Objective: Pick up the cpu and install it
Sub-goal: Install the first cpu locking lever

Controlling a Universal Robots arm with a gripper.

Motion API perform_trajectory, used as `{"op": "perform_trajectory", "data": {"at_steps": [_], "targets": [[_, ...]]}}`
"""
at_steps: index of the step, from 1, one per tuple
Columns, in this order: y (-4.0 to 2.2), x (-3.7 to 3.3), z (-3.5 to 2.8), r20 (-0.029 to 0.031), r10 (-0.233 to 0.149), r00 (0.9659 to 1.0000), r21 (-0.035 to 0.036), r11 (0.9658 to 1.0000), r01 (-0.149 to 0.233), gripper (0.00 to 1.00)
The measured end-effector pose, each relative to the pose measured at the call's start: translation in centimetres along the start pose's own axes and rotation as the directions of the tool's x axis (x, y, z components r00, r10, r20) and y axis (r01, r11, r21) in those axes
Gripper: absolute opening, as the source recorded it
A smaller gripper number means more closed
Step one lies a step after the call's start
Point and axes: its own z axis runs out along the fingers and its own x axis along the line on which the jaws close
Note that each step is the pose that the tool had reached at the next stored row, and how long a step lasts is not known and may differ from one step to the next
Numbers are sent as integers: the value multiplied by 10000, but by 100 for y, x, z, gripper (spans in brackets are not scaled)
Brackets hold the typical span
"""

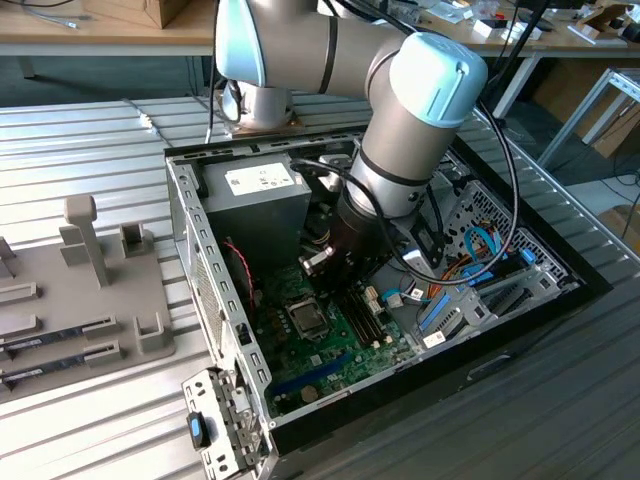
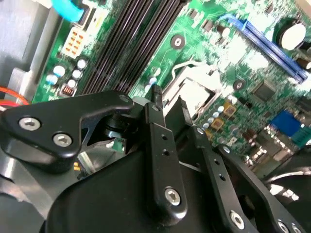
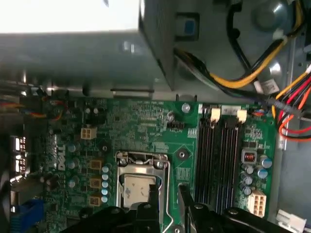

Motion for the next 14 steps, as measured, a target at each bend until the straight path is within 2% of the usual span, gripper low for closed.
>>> {"op": "perform_trajectory", "data": {"at_steps": [2, 6, 8, 11, 13, 14], "targets": [[-60, 0, 36, -1, 1, 10000, 5, 10000, -1, 30], [-61, -11, 114, -1, 2, 10000, 6, 10000, -2, 30], [-83, -11, 125, -3, -1, 10000, 9, 10000, 1, 30], [-166, -7, 136, -2, 1, 10000, 7, 10000, -1, 30], [-189, -14, 142, -1, 1, 10000, 5, 10000, -1, 30], [-190, -19, 144, -4, 2, 10000, 8, 10000, -2, 22]]}}
